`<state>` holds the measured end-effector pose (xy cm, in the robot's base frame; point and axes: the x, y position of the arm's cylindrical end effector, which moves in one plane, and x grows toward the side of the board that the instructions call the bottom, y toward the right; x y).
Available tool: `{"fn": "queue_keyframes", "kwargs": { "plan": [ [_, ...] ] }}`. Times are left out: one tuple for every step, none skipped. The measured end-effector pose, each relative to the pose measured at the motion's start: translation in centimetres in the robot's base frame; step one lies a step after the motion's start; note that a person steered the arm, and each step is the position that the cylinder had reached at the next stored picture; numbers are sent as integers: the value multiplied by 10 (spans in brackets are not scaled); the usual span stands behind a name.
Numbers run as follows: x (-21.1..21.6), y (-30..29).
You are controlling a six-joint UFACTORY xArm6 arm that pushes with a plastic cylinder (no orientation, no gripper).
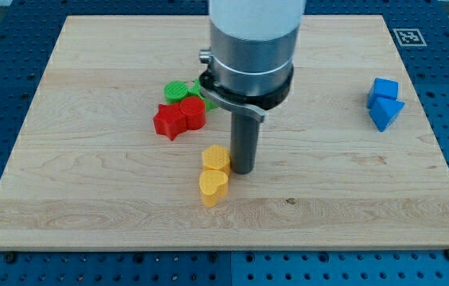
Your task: Push the yellow heart and the yellow hexagon towards the group of blocks
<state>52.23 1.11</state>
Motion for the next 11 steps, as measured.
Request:
{"fn": "queue_keyframes", "kwargs": {
  "plan": [
    [1, -15],
    [31, 16],
    [61, 31],
    [61, 31],
    [57, 20],
    [49, -21],
    [46, -42],
    [45, -42],
    [31, -45],
    [14, -49],
    [9, -57]
  ]
}}
